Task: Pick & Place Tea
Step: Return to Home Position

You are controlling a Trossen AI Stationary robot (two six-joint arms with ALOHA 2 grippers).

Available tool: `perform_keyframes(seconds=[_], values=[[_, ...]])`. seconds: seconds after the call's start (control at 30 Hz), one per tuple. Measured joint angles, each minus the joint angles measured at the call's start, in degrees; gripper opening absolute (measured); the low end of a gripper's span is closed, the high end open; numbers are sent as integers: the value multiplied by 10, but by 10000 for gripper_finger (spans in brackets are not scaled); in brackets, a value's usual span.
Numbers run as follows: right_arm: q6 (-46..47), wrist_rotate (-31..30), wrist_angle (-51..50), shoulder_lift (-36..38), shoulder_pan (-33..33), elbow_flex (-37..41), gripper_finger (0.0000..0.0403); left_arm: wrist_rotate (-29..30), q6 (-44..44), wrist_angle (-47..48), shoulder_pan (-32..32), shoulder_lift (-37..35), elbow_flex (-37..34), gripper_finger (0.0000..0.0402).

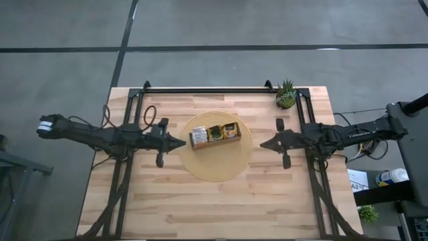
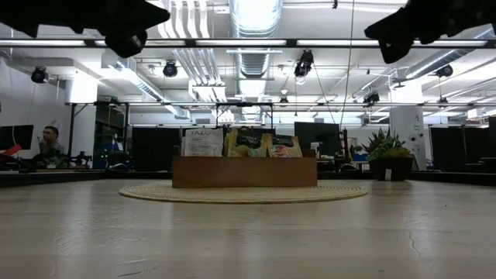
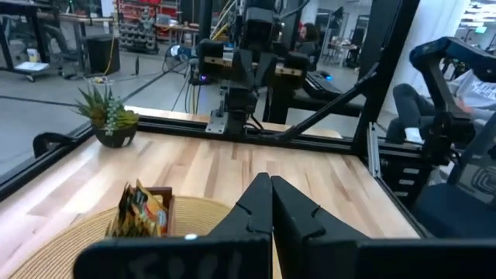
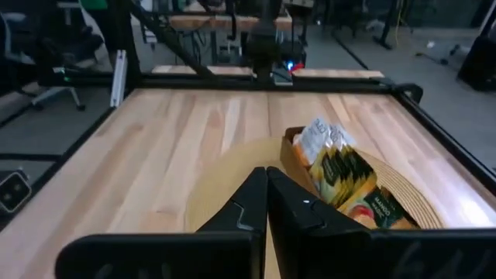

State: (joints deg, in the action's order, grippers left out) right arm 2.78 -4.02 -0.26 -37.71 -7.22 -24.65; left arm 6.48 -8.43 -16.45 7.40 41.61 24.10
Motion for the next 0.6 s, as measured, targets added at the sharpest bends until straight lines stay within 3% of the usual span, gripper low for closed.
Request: perform_keyframes(seconds=[0.23,0.6], values=[[-18,30,32,78,0,54,9,0,9,3,0,-74,-60,0],[-27,30,36,163,0,114,9,0,11,5,0,-164,-114,0]])
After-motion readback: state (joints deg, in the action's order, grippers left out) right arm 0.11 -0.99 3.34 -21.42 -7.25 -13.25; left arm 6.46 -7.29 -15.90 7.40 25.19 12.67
